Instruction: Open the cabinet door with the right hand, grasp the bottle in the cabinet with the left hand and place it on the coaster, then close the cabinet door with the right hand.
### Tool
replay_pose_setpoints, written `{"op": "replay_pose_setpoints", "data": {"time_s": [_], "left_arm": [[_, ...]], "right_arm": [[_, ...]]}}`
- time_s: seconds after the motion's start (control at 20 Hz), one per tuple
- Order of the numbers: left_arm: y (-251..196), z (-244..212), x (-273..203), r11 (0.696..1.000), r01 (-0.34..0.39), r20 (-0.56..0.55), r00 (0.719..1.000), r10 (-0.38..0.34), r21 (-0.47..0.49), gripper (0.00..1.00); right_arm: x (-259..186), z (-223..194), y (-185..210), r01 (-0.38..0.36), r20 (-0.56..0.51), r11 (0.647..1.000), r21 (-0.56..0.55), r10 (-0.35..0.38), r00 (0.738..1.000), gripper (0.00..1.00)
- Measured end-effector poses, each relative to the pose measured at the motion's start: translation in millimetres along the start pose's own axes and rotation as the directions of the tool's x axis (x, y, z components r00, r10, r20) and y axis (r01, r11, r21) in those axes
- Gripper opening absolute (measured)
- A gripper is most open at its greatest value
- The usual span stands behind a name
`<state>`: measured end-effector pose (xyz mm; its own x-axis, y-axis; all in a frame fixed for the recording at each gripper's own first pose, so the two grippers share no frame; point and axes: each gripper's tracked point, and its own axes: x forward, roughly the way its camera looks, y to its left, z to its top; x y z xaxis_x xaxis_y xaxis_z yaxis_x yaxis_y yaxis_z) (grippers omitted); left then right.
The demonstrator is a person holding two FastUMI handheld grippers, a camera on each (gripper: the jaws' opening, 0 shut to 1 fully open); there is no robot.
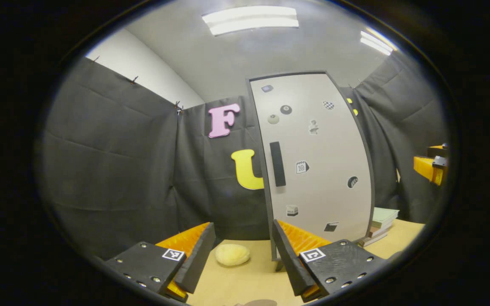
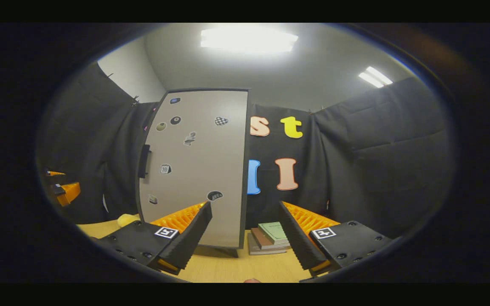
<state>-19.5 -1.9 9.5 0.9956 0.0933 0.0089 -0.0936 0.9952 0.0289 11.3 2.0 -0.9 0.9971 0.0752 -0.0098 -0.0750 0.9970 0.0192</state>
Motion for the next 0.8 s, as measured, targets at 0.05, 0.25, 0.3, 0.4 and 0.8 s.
{"op": "replay_pose_setpoints", "data": {"time_s": [0.05,0.25,0.3,0.4,0.8], "left_arm": [[1.4,-0.4,-2.3,1.000,-0.009,0.000,1.000,0.009,0.002,0.80],[11.8,0.1,-1.7,0.999,-0.030,0.001,1.000,0.030,0.010,0.80],[16.4,0.4,-0.8,0.999,-0.035,0.007,0.999,0.035,0.011,0.80],[22.4,-3.4,0.7,1.000,-0.027,-0.002,1.000,0.027,0.009,0.87],[75.7,-20.8,12.8,0.999,-0.041,-0.009,0.999,0.041,0.012,0.80]], "right_arm": [[2.0,2.7,2.7,-0.010,0.001,1.000,0.016,0.010,1.000,0.98],[13.8,14.5,20.7,-0.042,0.001,0.997,0.062,0.042,0.999,0.97],[17.6,18.8,29.1,-0.051,0.001,0.996,0.071,0.051,0.999,0.98],[27.7,30.0,43.7,-0.061,0.006,0.994,0.086,0.060,0.998,0.97],[76.3,78.9,125.9,-0.125,0.063,0.988,0.091,0.120,0.991,0.98]]}}
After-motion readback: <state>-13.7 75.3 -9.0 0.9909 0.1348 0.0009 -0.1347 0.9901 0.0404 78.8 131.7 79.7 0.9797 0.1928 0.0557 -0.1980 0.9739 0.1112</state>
